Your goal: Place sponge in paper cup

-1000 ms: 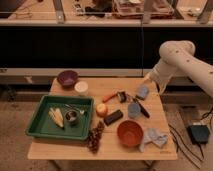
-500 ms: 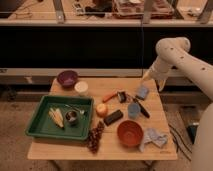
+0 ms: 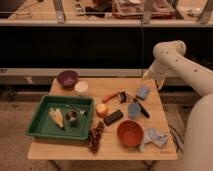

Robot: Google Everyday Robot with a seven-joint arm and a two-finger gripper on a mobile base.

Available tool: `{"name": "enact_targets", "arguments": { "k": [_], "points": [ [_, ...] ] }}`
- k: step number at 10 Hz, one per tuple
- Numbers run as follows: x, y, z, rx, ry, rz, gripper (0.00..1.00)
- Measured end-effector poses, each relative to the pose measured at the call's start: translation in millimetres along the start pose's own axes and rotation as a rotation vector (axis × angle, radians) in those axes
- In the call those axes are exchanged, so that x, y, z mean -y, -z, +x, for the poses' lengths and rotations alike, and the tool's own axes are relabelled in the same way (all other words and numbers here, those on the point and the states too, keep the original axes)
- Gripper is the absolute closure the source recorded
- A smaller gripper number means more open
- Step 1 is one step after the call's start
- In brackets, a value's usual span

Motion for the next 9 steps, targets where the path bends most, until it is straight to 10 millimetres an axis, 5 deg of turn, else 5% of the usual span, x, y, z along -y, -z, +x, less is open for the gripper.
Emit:
{"name": "enact_targets", "arguments": {
  "k": [4,9],
  "points": [
    [8.7,-66.4,35.3,-0.074,-0.033,0.074,0.35],
    [9.5,-97.7,44.6,-0.085,-0.006,0.051,0.35]
  ]
}}
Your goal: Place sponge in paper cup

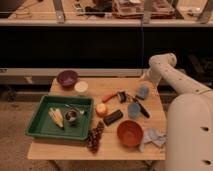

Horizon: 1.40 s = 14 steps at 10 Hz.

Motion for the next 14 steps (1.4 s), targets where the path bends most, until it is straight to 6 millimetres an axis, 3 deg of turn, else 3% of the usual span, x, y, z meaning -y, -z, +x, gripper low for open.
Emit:
{"name": "enact_targets", "arguments": {
  "k": [5,14],
  "points": [
    [5.0,-28.1,-13.8,0.047,0.046,-0.012,0.35],
    [6.0,-60.7,-34.5,0.102,0.077,-0.039,0.35]
  ]
}}
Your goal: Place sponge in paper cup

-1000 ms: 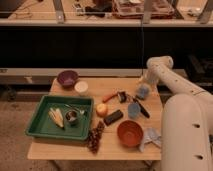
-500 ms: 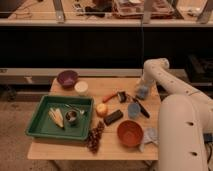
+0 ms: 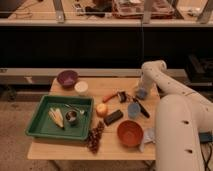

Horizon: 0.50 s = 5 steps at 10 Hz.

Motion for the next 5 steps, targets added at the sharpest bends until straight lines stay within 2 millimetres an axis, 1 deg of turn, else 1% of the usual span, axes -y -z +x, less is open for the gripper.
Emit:
{"name": "enact_targets", "arguments": {
  "k": [2,3,5],
  "points": [
    [-5.1,-8.1,-2.3,0.019,-0.004,-0.015,0.35],
    [-5.3,-11.1,-3.0,0.025,-0.004,-0.021,0.38],
    [-4.9,-12.7,-3.9,0.033,-0.003,-0.031,0.59]
  ]
}}
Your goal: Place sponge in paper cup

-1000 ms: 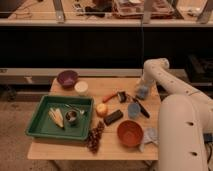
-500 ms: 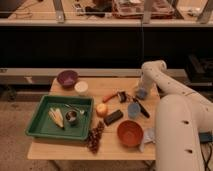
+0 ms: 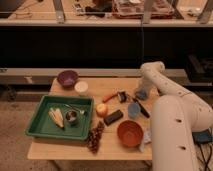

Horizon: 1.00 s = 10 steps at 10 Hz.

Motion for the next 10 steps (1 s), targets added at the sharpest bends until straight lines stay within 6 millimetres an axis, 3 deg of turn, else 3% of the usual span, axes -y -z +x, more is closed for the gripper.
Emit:
{"name": "enact_targets", "arguments": {
  "k": [2,3,4,5,8,10],
  "points": [
    [-1.2,4.5,0.4,-0.006,-0.003,0.003,0.77],
    [4.0,10.7,0.4,-0.014,-0.003,0.014,0.92],
    [4.1,17.5,2.1,-0.025,-0.004,0.019,0.97],
    [4.6,26.7,3.7,-0.033,-0.005,0.028,1.0],
    [16.4,79.1,11.1,-0.04,0.01,0.082,1.0],
    [36.4,129.0,13.4,-0.021,0.071,0.127,1.0]
  ]
}}
